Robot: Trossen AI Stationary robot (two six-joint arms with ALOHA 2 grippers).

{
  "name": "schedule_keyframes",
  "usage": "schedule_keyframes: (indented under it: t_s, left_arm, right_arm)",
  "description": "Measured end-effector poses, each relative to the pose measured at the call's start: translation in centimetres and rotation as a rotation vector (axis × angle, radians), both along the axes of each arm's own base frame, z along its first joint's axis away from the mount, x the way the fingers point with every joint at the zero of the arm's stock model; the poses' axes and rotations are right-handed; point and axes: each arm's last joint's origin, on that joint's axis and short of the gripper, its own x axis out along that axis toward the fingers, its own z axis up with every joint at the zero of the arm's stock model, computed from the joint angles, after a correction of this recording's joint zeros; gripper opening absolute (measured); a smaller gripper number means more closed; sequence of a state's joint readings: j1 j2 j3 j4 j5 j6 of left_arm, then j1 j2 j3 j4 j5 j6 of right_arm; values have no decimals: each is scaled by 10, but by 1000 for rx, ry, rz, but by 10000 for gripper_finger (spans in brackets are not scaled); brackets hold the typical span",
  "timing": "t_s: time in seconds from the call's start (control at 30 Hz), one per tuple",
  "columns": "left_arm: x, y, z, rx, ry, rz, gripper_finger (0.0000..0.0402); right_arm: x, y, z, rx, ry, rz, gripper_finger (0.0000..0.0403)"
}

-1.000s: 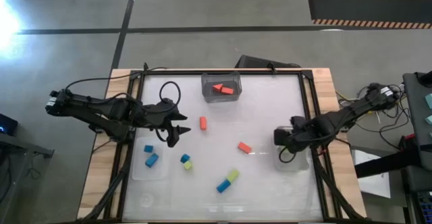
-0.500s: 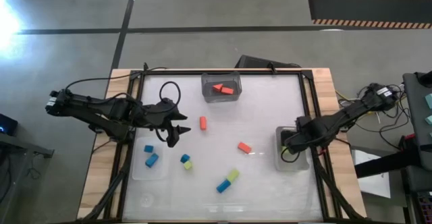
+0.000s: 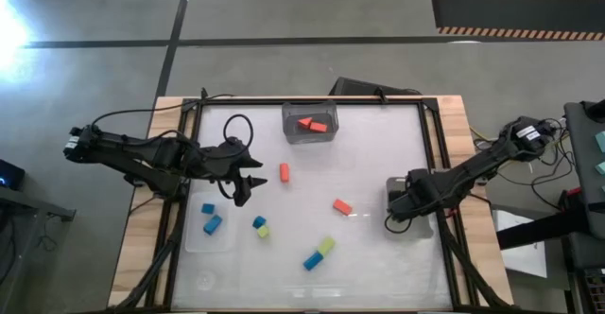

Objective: Sort & place blocks by color
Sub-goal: Put the green block into the gray bin, then put the blue block into the white bin

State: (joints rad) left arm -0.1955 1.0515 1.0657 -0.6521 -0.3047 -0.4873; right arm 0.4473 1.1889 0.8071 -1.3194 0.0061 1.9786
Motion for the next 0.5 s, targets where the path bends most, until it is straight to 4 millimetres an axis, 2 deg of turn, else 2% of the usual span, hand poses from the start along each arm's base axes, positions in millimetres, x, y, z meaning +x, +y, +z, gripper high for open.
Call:
schedule_keyframes:
  t_s: [0.23,0.5]
  left_arm:
    - [1,0,-1,-1,5,1,228]
    - [2,0,-6,-42,16,32,228]
  right_arm:
    - [0,0,3,24,-9,13,179]
    - [6,3,34,70,-149,20,162]
